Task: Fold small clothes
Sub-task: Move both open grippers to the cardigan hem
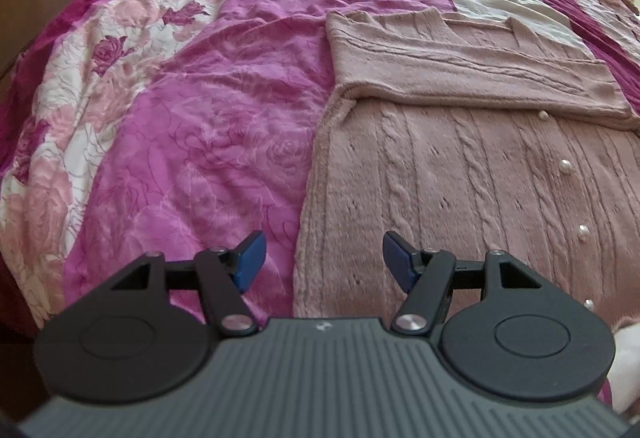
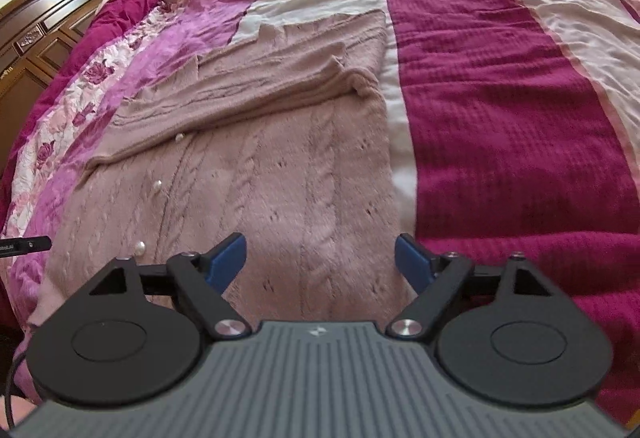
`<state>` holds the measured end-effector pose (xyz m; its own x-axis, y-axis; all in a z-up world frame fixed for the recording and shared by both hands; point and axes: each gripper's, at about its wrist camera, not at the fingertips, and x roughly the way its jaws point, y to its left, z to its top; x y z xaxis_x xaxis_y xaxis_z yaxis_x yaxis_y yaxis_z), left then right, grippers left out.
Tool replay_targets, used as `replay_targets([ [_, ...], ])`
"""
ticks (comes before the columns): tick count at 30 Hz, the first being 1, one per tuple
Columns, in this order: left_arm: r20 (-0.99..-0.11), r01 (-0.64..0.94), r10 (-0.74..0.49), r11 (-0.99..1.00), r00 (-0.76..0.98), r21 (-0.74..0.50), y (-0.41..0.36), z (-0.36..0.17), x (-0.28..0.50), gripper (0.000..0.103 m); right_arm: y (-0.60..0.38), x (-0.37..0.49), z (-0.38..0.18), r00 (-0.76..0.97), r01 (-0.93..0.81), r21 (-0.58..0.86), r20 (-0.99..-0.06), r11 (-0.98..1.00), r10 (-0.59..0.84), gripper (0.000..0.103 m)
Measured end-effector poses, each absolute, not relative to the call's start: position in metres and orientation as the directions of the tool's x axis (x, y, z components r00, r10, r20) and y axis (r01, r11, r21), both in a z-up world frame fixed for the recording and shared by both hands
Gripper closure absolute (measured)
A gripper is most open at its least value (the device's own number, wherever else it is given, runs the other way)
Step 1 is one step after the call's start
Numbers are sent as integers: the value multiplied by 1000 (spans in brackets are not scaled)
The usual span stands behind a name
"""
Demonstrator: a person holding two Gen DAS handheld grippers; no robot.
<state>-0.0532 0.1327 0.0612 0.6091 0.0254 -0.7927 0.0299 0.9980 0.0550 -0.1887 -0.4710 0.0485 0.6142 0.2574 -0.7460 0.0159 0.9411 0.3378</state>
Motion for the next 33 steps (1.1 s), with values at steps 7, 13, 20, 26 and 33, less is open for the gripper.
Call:
replay_targets([
  [7, -828, -24, 39, 999, 559, 31, 141, 48, -54, 37, -472, -187, 41, 570, 19, 350, -773, 936, 278, 16],
  [13, -842, -33, -39, 997, 538, -67, 150, 44, -56, 37, -470, -185, 36, 549, 15, 348, -787, 937, 283, 15],
  [20, -847, -2, -142, 986, 512, -167, 147, 31, -59, 37, -470, -182, 30, 534, 9, 354, -792, 935, 295, 15],
  [26, -842, -20, -161, 980, 515, -200, 148, 21, -56, 38, -477, -179, 20, 527, 2, 400, -780, 917, 339, 15],
  [33, -847, 0, -179, 978, 501, -206, 152, 21, -64, 38, -478, -182, 22, 509, -32, 401, -782, 915, 360, 15],
])
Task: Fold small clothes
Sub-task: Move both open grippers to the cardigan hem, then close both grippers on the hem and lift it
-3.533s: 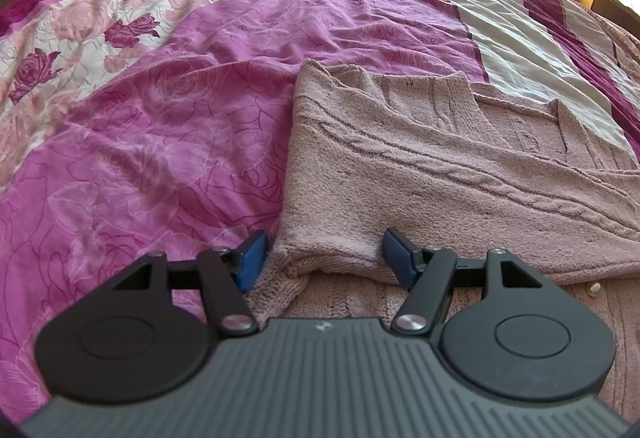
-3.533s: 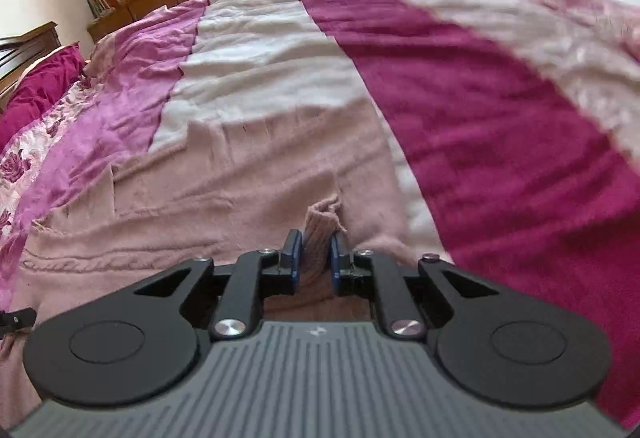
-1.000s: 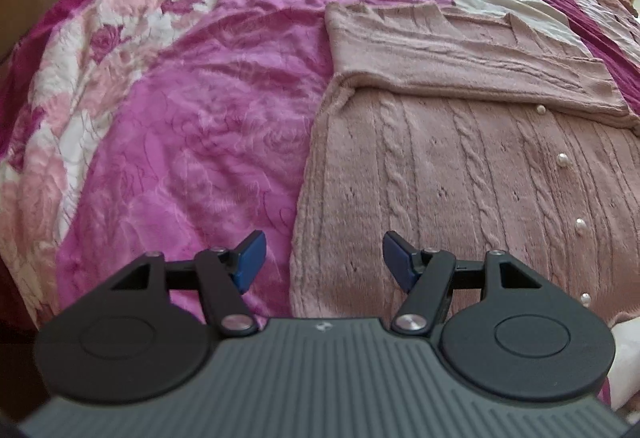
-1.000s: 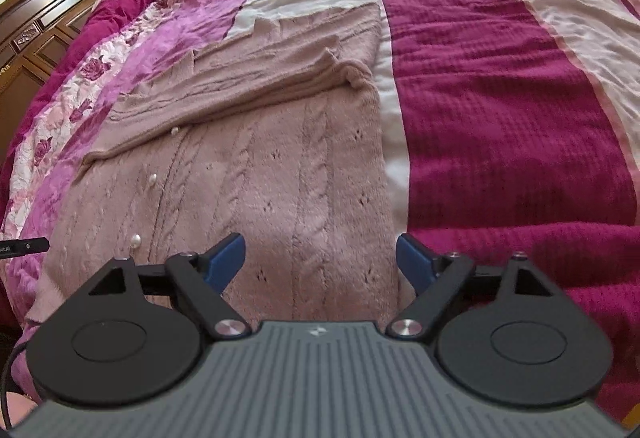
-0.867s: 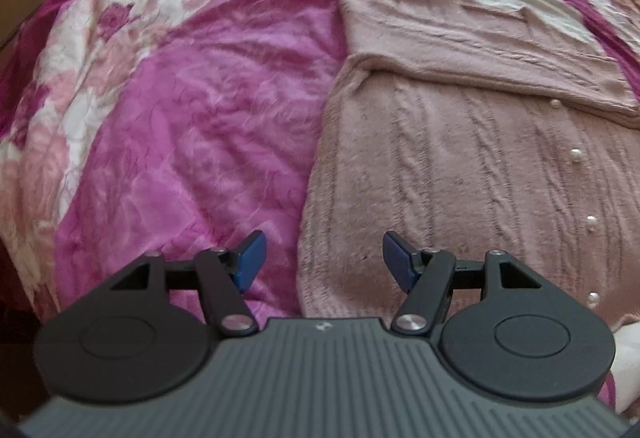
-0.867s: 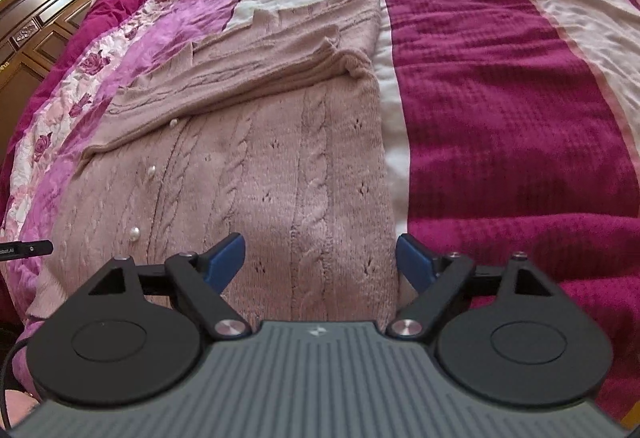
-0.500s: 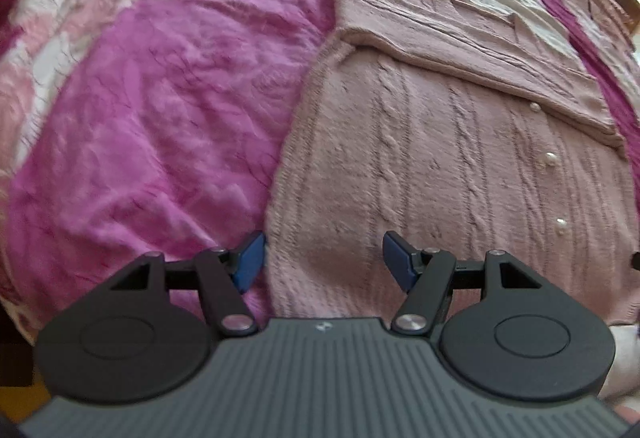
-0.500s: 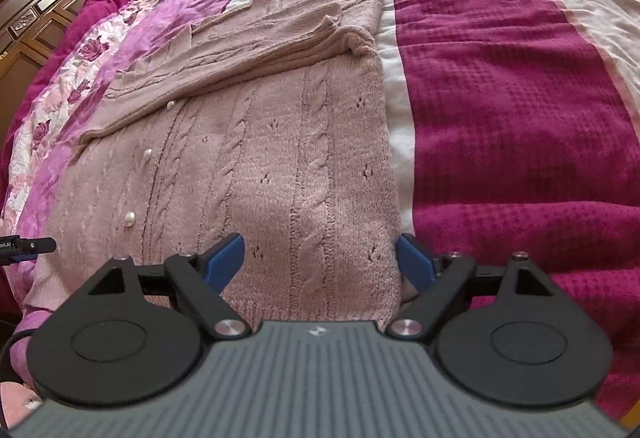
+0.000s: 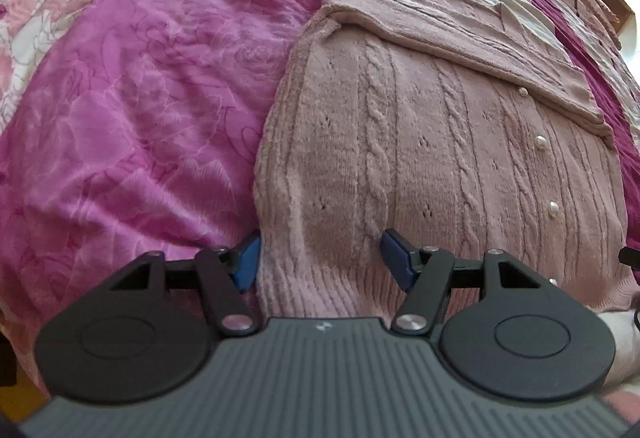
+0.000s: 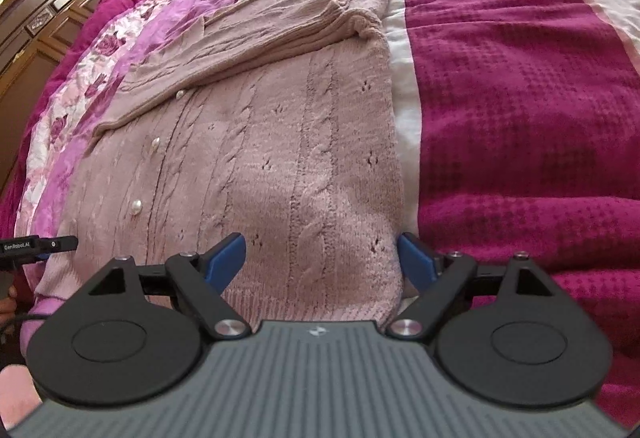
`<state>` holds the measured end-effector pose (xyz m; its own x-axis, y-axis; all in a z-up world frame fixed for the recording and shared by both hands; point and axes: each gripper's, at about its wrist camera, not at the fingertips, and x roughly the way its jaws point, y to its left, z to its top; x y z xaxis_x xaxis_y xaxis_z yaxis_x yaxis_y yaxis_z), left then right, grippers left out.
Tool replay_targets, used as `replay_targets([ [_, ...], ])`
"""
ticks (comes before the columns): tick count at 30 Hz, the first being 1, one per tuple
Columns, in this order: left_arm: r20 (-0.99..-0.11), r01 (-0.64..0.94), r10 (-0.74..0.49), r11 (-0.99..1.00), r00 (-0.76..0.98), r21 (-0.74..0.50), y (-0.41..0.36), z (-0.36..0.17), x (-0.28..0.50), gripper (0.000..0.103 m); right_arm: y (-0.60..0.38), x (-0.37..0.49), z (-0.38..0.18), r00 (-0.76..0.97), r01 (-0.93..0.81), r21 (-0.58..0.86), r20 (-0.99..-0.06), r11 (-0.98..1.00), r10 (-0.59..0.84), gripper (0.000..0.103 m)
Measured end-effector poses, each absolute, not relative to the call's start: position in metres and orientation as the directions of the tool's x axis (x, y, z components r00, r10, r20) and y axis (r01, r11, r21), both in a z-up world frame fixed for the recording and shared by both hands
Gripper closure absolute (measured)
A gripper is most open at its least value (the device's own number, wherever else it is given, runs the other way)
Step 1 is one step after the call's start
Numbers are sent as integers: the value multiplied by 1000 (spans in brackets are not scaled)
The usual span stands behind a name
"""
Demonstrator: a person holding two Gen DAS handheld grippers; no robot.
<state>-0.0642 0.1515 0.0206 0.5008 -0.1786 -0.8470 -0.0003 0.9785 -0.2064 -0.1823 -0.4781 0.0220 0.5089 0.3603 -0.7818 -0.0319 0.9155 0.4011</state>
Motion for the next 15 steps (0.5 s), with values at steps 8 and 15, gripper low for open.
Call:
replay_targets([
  [8, -861, 23, -167, 984, 480, -178, 147, 18, -65, 38, -477, -187, 27, 451, -24, 365, -827, 931, 336, 15],
  [15, -857, 56, -248, 966, 452, -250, 146, 16, -63, 65, -469, -183, 15, 409, -78, 465, -792, 882, 453, 28],
])
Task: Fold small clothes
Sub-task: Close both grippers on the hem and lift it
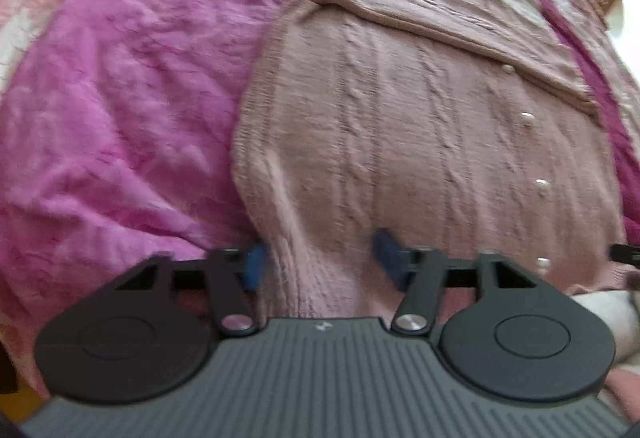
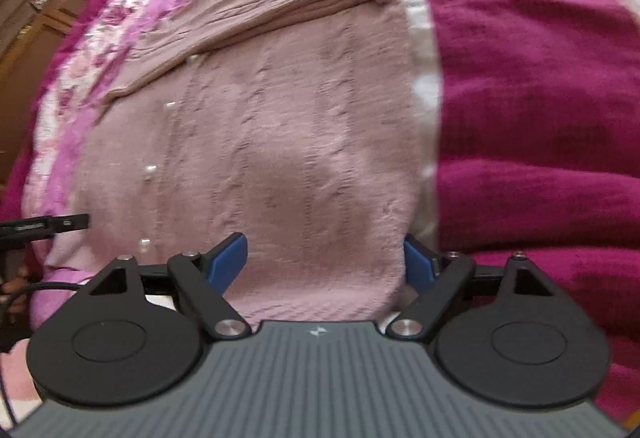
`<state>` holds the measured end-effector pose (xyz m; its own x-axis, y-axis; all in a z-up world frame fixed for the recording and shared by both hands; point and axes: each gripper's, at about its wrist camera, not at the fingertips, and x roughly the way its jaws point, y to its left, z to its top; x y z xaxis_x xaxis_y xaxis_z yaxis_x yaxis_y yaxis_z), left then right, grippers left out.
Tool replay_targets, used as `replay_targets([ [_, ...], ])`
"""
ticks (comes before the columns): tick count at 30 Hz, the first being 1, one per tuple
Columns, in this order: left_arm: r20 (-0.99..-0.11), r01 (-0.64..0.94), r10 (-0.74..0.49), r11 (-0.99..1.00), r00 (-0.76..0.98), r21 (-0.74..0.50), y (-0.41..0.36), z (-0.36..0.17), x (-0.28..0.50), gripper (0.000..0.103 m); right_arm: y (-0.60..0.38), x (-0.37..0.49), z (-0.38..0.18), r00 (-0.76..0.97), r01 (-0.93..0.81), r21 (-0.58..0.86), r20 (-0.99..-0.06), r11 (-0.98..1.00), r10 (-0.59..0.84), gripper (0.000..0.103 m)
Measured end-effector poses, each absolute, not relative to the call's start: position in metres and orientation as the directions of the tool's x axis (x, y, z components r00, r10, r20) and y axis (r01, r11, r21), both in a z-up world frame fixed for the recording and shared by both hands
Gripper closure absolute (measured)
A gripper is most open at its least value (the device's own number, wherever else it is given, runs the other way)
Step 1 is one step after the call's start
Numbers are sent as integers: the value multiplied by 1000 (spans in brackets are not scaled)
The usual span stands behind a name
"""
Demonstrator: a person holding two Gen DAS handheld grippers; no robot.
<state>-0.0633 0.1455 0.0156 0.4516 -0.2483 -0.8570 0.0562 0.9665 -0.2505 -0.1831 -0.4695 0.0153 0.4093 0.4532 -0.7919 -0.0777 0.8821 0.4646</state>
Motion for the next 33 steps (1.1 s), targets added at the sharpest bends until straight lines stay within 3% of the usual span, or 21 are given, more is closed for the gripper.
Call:
replay_targets([
  [1, -853, 49, -276, 957, 442, -285, 146, 14, -63, 76, -467, -183, 13, 410, -83, 466, -790, 881, 456, 32],
  [3, -846, 23, -310, 943, 433, -333, 149, 11, -62, 85, -464, -182, 12, 419, -89, 456, -790, 886, 449, 40],
  [4, -843, 8, -319, 937, 433, -350, 150, 10, -61, 87, -464, -183, 13, 427, -89, 455, -786, 886, 447, 43],
  [6, -838, -4, -328, 930, 437, -366, 151, 10, -62, 89, -469, -184, 14, 447, -80, 471, -771, 879, 454, 71],
  [9, -817, -7, -358, 914, 452, -405, 153, 13, -62, 90, -477, -187, 16, 475, -71, 513, -737, 855, 481, 86],
  [13, -736, -19, -458, 843, 499, -538, 159, 22, -64, 91, -476, -188, 24, 534, -115, 572, -654, 812, 536, 88],
  [18, -647, 14, -506, 794, 570, -608, 159, 45, -61, 91, -480, -189, 41, 621, -170, 650, -513, 741, 593, 90],
  [25, -552, 70, -504, 777, 664, -625, 152, 75, -48, 91, -488, -176, 56, 716, -168, 717, -383, 677, 583, 90],
  [33, -481, 57, -403, 809, 778, -585, 159, 111, -29, 91, -505, -141, 74, 813, -160, 729, -285, 666, 508, 91],
])
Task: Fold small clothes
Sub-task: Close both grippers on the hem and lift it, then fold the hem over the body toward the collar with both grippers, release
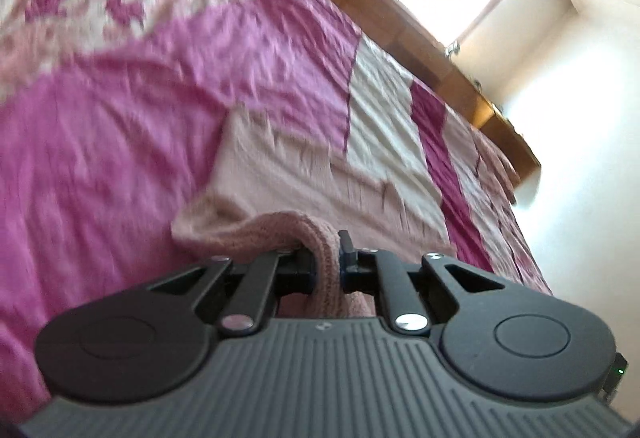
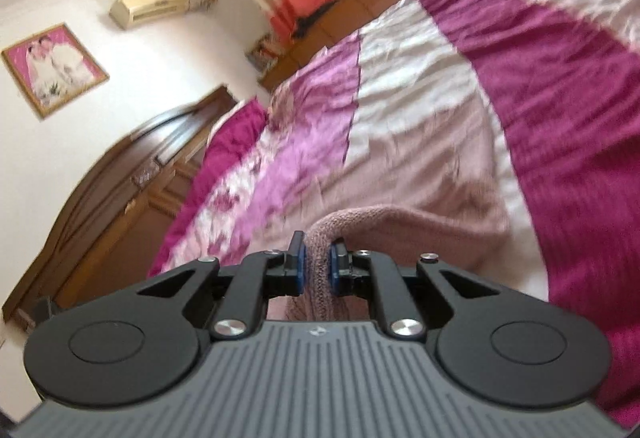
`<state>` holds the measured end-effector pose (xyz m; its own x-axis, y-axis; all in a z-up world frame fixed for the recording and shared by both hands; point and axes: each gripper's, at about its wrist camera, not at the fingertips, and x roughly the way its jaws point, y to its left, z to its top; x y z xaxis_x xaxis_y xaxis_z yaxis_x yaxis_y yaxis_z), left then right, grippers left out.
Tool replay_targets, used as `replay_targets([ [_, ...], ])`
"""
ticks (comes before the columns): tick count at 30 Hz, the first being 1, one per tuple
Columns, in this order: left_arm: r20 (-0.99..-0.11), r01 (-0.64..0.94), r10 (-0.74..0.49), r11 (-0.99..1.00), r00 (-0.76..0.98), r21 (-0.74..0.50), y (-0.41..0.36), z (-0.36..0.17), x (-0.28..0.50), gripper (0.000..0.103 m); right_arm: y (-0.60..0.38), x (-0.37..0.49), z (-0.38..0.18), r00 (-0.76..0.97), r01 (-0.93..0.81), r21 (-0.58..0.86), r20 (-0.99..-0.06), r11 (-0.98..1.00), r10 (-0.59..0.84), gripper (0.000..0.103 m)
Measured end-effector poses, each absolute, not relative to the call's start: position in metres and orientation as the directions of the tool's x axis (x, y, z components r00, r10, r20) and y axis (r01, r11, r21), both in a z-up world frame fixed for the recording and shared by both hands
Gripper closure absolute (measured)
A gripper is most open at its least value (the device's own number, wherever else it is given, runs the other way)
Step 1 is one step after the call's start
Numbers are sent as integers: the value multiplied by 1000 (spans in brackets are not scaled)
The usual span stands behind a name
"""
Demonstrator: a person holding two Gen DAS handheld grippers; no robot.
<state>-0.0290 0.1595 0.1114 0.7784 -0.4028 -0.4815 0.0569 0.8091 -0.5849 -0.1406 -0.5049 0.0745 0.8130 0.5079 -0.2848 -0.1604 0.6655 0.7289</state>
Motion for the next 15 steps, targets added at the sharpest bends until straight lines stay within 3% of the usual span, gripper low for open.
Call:
replay_targets([
  [8, -435, 28, -322, 829, 841, -559, 155, 130, 18, 91, -517, -85, 82, 893, -93, 724, -243, 684, 378, 90],
  [15, -493, -3, -241, 897, 836, -442, 128, 104, 69, 91, -505, -31, 55, 899, 52, 651, -360, 757, 249, 90],
])
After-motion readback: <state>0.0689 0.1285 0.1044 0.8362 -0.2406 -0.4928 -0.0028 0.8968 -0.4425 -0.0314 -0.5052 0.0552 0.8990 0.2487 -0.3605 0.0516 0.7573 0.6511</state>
